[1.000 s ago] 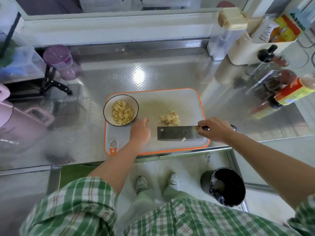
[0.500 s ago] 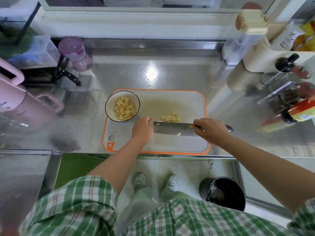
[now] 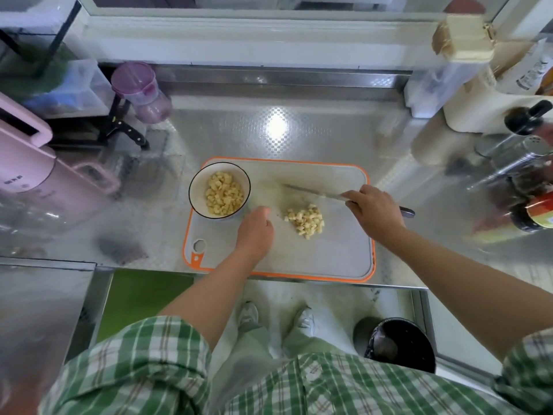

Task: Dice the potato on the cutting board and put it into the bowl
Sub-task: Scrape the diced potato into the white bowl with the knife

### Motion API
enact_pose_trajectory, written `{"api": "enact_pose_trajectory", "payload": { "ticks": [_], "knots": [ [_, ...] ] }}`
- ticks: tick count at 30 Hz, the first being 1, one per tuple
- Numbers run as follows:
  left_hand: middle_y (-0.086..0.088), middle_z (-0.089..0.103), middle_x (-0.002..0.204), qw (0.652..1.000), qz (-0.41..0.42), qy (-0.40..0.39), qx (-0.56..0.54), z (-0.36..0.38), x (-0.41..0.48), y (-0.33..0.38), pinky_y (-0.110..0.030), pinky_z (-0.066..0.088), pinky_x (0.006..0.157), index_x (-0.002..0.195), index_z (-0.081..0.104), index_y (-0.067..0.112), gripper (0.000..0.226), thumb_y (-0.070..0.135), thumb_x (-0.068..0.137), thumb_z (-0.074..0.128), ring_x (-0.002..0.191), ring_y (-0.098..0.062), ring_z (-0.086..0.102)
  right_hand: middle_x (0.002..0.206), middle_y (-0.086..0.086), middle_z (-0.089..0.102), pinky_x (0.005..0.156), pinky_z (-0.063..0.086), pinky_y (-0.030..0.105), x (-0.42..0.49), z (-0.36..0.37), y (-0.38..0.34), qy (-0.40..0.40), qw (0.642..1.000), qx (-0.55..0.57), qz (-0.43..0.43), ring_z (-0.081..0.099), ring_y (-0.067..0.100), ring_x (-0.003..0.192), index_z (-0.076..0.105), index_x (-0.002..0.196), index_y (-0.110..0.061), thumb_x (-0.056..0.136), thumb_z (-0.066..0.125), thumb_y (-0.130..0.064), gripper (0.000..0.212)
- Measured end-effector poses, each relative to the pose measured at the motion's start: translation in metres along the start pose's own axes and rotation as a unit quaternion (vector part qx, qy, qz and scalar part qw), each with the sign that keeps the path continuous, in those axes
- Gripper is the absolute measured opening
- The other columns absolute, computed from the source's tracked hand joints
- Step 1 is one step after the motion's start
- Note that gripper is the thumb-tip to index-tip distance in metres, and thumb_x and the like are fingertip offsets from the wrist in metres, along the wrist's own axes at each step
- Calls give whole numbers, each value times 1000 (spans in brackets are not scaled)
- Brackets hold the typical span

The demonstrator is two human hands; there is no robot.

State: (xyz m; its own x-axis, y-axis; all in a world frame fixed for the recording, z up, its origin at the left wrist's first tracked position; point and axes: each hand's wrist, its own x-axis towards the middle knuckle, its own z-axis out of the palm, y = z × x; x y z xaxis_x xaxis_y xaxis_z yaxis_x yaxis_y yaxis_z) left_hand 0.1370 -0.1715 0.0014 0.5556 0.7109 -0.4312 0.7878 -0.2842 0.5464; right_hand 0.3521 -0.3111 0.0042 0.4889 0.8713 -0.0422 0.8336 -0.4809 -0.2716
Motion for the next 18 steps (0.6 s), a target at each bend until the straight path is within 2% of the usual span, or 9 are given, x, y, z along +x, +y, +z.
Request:
{"api": "enact_pose_trajectory", "payload": {
  "ticks": [4, 6, 10, 14, 18],
  "knots": [
    [-16, 48, 139, 1000, -3, 19, 6, -1, 4, 0, -33, 36, 98, 137, 44, 5, 41, 5, 98, 32, 127, -30, 44, 70, 15, 55, 51, 43, 38, -22, 6, 2, 17, 999, -20, -40, 57, 39, 57, 72, 95, -8, 85, 68, -6, 11],
    [-16, 49, 138, 1000, -2, 22, 9, -1, 5, 0, -34, 36, 98, 136, 45, 5, 40, 5, 98, 33, 127, -30, 44, 70, 16, 53, 51, 41, 38, -30, 5, 0, 18, 1000, -1, -7, 55, 38, 59, 69, 93, -5, 89, 64, -7, 7],
    [-18, 52, 129, 999, 14, 26, 31, -3, 7, -1, -37, 39, 94, 127, 51, 0, 35, 1, 95, 36, 120, -32, 48, 70, 16, 55, 58, 44, 40, -29, -6, -21, 28, 986, 126, 107, 56, 35, 64, 60, 85, -4, 95, 54, -15, 16],
    [-19, 51, 128, 999, 11, 20, 31, -7, 3, -6, -39, 39, 95, 125, 51, -1, 34, 0, 95, 35, 119, -34, 48, 67, 19, 63, 49, 51, 34, -35, -12, -70, -10, 931, 320, 176, 63, 18, 43, 56, 78, -4, 92, 53, -13, 17],
    [-19, 47, 135, 999, 23, 1, 29, -11, -5, -17, -38, 36, 99, 130, 47, 1, 37, 0, 95, 35, 127, -33, 41, 68, 22, 63, 47, 53, 40, -52, 11, -114, -47, 918, 342, 194, 63, 19, 41, 56, 78, -1, 92, 51, -12, 18]
  ]
}}
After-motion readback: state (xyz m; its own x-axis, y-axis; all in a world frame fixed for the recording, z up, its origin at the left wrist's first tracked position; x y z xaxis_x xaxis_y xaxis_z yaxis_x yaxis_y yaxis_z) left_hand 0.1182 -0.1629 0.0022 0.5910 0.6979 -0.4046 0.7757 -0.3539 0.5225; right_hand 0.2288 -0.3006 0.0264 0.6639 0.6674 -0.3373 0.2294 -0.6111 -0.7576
